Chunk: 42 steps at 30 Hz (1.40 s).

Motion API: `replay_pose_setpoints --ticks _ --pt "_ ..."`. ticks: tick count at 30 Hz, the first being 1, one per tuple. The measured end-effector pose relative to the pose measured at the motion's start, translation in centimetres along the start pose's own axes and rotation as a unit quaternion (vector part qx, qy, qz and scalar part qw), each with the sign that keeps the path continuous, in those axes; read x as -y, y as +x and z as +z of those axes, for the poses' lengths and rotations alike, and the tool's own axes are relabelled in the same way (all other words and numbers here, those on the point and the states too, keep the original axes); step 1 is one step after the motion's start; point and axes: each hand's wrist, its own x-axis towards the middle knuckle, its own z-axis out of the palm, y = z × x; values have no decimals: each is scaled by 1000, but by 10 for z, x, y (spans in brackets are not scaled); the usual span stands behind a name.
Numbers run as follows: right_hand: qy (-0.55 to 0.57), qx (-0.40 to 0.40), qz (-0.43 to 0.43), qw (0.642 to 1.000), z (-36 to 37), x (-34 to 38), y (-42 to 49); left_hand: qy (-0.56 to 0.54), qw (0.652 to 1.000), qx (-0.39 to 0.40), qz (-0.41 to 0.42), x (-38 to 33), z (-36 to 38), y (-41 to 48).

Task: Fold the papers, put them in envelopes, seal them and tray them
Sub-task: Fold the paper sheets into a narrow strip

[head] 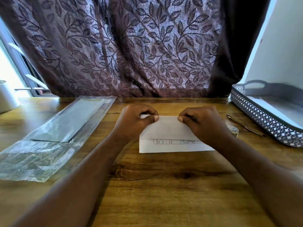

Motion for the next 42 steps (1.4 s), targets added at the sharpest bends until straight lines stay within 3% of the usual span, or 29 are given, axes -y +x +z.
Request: replay_pose_setpoints --ticks 16,25,30,35,37,42 --pt "28 29 129 991 -23 -19 -4 -40 999 -2 -22 26 -16 4" --pt "165 24 216 962 -17 -23 -10 -39 998 4 -44 39 -17 2" --pt "185 -8 261 947 -11 -18 -13 26 997 40 -65 42 -13 0" --pt "146 -23 232 961 -1 -4 -12 171 983 59 24 10 5 2" --pt "115 -23 197 973 4 5 -12 182 978 75 63 -8 18 0" --pt "140 -6 121 983 13 23 -14 182 978 79 61 -26 32 -4"
